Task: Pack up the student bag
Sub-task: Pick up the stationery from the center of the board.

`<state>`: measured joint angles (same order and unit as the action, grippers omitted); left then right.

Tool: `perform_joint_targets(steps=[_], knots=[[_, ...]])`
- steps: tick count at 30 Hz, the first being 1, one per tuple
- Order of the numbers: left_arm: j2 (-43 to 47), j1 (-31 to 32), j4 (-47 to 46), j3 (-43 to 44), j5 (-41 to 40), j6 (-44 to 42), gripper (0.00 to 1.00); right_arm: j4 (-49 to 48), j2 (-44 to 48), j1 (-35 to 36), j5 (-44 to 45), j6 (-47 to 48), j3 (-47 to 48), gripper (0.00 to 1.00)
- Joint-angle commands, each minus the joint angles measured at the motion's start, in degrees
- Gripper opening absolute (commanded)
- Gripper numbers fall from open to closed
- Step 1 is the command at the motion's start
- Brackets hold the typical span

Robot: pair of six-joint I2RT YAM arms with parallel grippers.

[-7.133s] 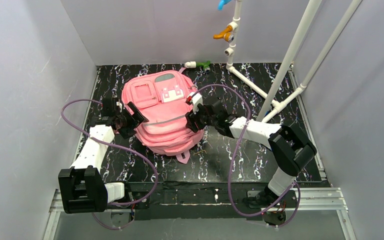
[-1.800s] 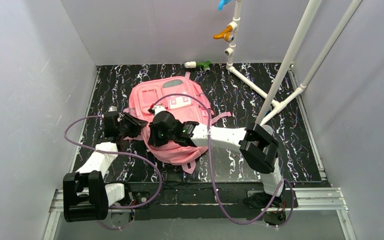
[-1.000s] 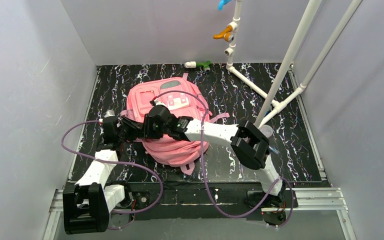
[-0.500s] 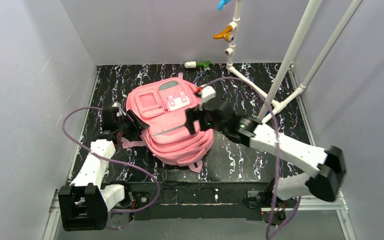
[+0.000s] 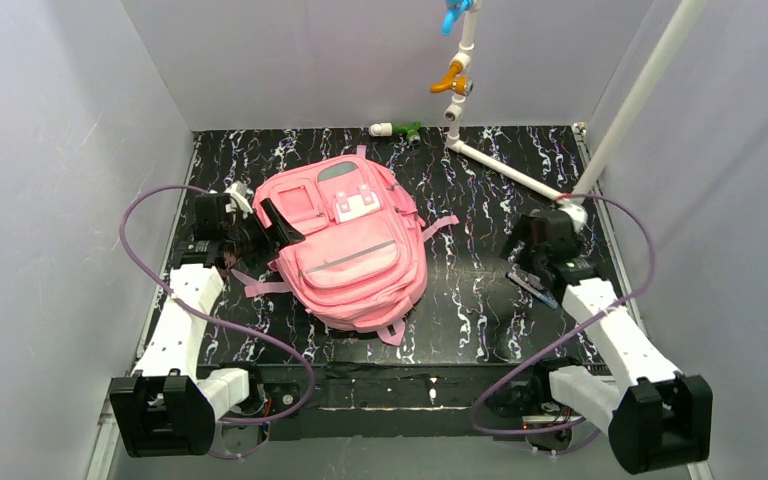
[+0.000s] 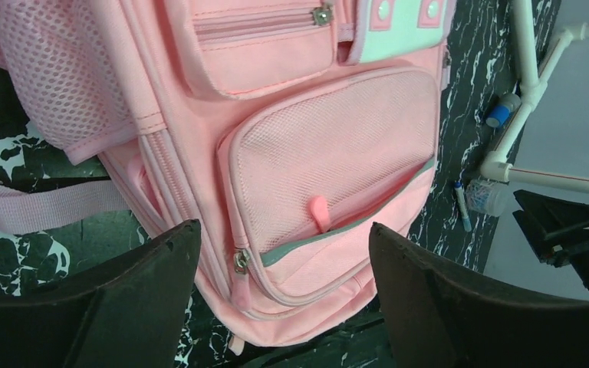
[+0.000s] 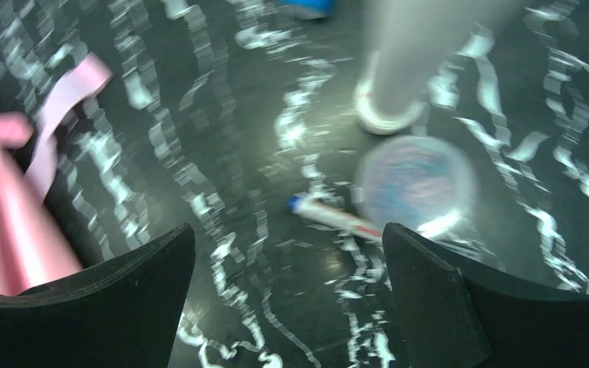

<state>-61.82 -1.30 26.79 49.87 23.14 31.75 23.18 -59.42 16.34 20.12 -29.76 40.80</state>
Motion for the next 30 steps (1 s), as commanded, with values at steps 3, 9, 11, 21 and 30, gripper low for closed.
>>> perform_joint_targets(steps=[3, 9, 11, 21, 30], knots=[[-0.76, 4.31, 3.5, 4.87, 3.52, -3.72, 0.82, -3.13, 8.24, -12.27, -7.02, -3.78, -6.79, 0.98], [-2.32, 5.91, 1.54, 5.77, 5.71, -2.49, 0.82, -2.59, 1.9, -11.88, -18.01, 5.99, -2.46, 0.98], [-2.29, 6.89, 1.43, 6.57, 6.07, -2.77, 0.82, -1.33, 2.56, -11.93, -12.95, 4.91, -2.63, 0.98], [-2.59, 19.57, 0.66, 10.57, 1.28, -7.99, 0.89, 1.91, 2.75, -11.9, 2.08, 4.53, -1.67, 0.98], [-5.59, 34.0, 1.32, 13.73, -8.31, -21.39, 0.93, -10.05, -0.98, -11.93, 6.29, 3.83, -8.19, 0.98]])
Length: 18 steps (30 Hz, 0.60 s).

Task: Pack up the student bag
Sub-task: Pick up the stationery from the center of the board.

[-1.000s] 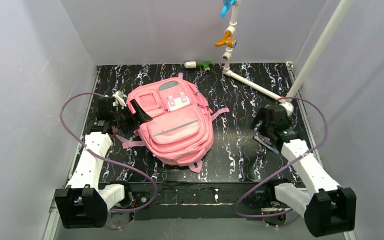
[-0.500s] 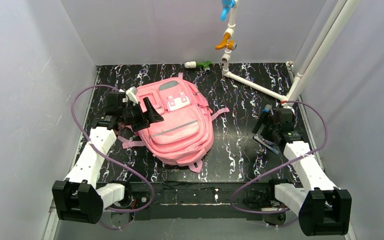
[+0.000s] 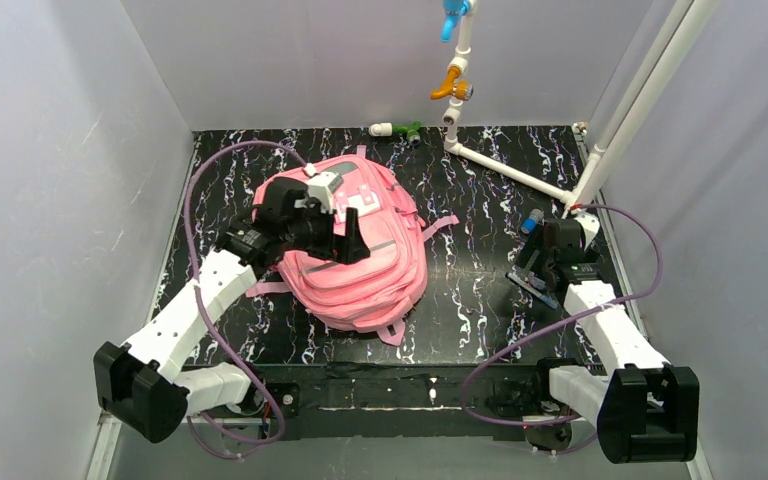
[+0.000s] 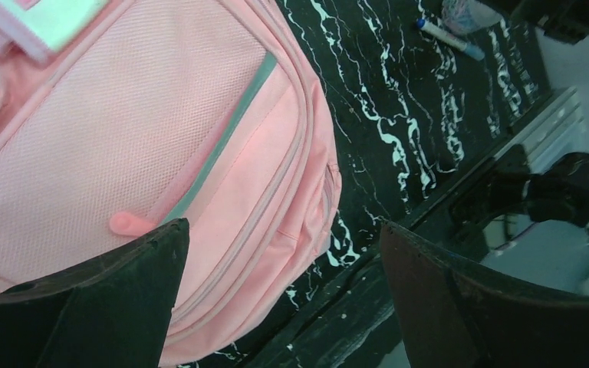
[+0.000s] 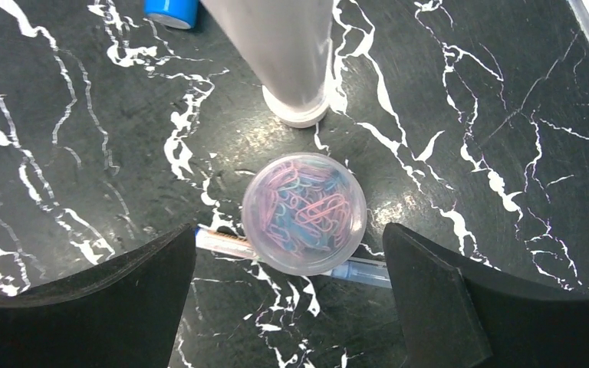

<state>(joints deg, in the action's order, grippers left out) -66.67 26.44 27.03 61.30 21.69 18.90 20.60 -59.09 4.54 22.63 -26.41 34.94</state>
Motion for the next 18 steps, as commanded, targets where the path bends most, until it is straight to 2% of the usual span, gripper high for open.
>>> perform_joint_targets(steps=[1, 5, 11, 18], knots=[[-0.99, 8.13, 1.05, 2.21, -9.13, -10.5, 0.93, -8.95, -1.75, -0.1, 3.96, 1.16, -3.13, 0.98], [-3.47, 13.49, 1.01, 2.41, -17.56, -16.55, 0.89, -10.86, -4.2, -0.08, 4.2, 2.86, -3.93, 0.98], [-10.58, 17.69, 2.2, 5.75, -25.81, -21.16, 0.85, -13.05, -4.53, -0.05, 3.27, 3.78, -4.44, 0.98], [-18.97, 21.15, 4.19, 8.7, -29.0, -22.74, 0.84, -14.63, -3.74, -0.05, 3.07, 3.75, -5.6, 0.86]])
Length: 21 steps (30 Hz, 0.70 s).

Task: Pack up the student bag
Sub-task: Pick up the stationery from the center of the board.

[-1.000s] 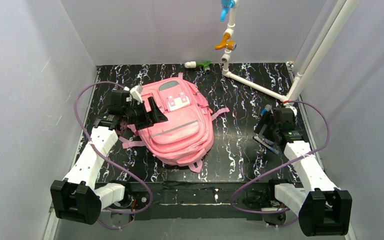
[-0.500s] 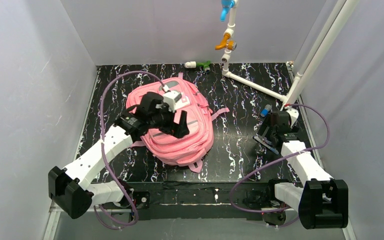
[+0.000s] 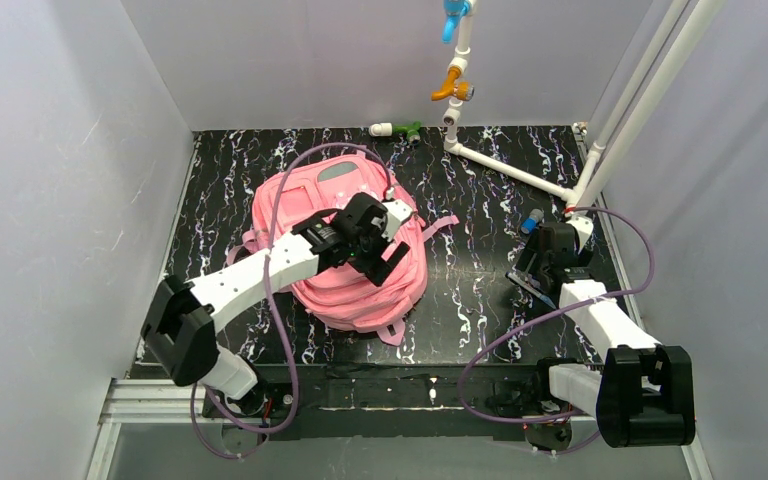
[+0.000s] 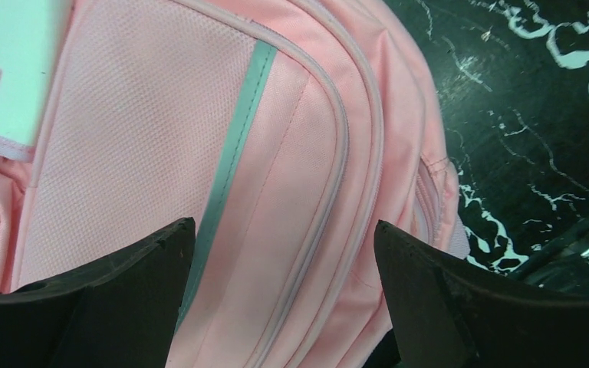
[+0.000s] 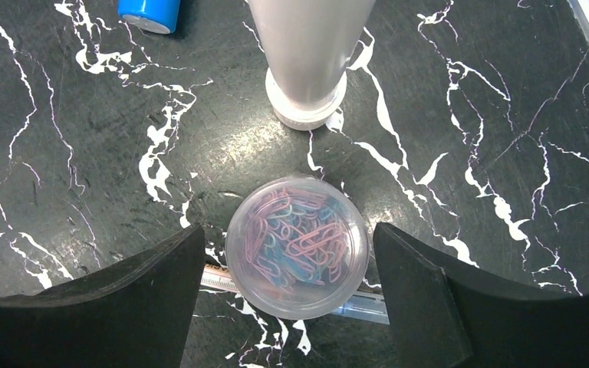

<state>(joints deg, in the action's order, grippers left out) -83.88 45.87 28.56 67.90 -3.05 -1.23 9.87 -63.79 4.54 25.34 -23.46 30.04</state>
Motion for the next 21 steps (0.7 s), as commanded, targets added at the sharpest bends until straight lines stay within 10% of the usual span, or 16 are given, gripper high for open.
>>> perform_joint_targets(steps=[1, 13, 21], knots=[[-2.64, 2.14, 3.02, 2.34, -5.19, -2.77, 0.84, -4.16, 0.88, -0.05, 0.25, 0.68, -0.89, 0.86], [-4.45, 2.84, 4.18, -0.14, -12.67, -0.53, 0.73, -5.13, -1.84, 1.47, -1.24, -0.67, -0.67, 0.75], [-3.52, 2.86, 4.57, -0.52, -15.39, 0.67, 0.74, -3.92, 0.56, 5.04, -1.0, -0.04, -0.03, 0.43]])
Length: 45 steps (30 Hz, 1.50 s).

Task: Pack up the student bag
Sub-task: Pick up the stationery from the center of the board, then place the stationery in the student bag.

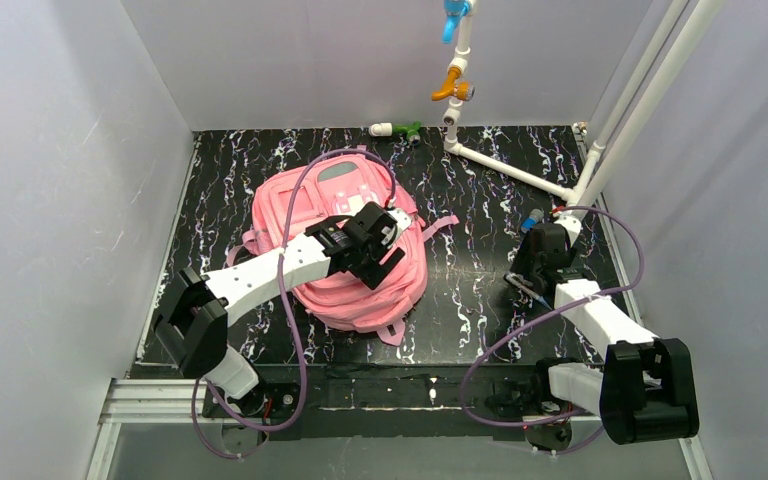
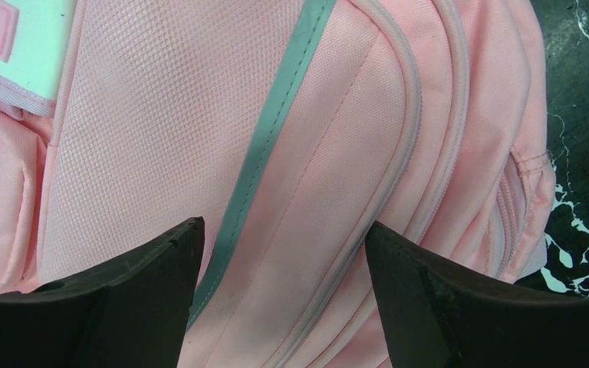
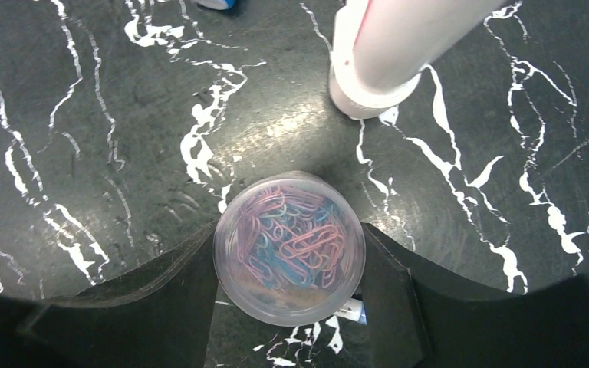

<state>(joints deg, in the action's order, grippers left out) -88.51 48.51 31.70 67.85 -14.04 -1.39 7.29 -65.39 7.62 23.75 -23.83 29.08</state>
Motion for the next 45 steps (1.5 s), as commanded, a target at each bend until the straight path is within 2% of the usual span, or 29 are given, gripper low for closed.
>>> perform_joint_targets(steps=[1, 5, 7, 10, 16, 20, 25, 29, 32, 39, 42, 45], knots=[[1.24, 0.21, 1.41, -0.33, -5.62, 0.98, 0.72, -0.84, 2.37, 2.61, 0.6, 0.47, 1.24, 0.41], [3.32, 0.25, 1.25, -0.02, -7.96, 0.96, 0.53, 0.41, 3.71, 5.23, -0.51, 0.95, 1.57, 0.33], [4.94, 0.2, 0.46, -0.1, -7.91, 0.95, 0.46, 0.77, 4.78, 6.85, -0.86, 1.55, 1.61, 0.33], [7.1, 0.19, -1.12, -0.52, -7.08, 2.84, 0.37, 0.06, 6.42, 9.69, -3.74, 3.88, 2.12, 0.26], [9.05, 0.18, -3.47, -1.21, -6.9, 3.35, 0.16, -0.86, 6.14, 13.64, -13.08, 7.16, 5.85, 0.17], [8.38, 0.2, -3.17, -1.16, -8.41, 3.17, 0.0, -3.51, 4.36, 15.92, -21.58, 5.13, 8.16, 0.12], [10.27, 0.24, -3.53, -1.17, -7.83, 3.53, 0.0, -12.75, 1.51, 21.14, -35.64, -0.93, 9.76, 0.11], [13.03, 0.22, -4.36, -0.01, -7.82, 3.97, 0.0, -26.56, -1.24, 27.68, -41.74, -6.15, 8.61, 0.11], [15.11, 0.19, -4.77, 0.67, -8.74, 4.37, 0.0, -34.9, -3.53, 32.12, -40.96, -9.18, 7.69, 0.11], [18.65, 0.18, -5.19, 0.94, -8.45, 4.57, 0.0, -49.54, -10.11, 37.15, -35.58, -15.48, 8.8, 0.11], [19.42, 0.18, -4.67, 1.47, -8.24, 4.76, 0.0, -51.67, -12.99, 38.28, -30.87, -16.22, 9.95, 0.11], [20.24, 0.22, -4.7, 1.57, -7.87, 5.38, 0.0, -50.47, -19.03, 39.5, -31.2, -10.93, 14.15, 0.12]])
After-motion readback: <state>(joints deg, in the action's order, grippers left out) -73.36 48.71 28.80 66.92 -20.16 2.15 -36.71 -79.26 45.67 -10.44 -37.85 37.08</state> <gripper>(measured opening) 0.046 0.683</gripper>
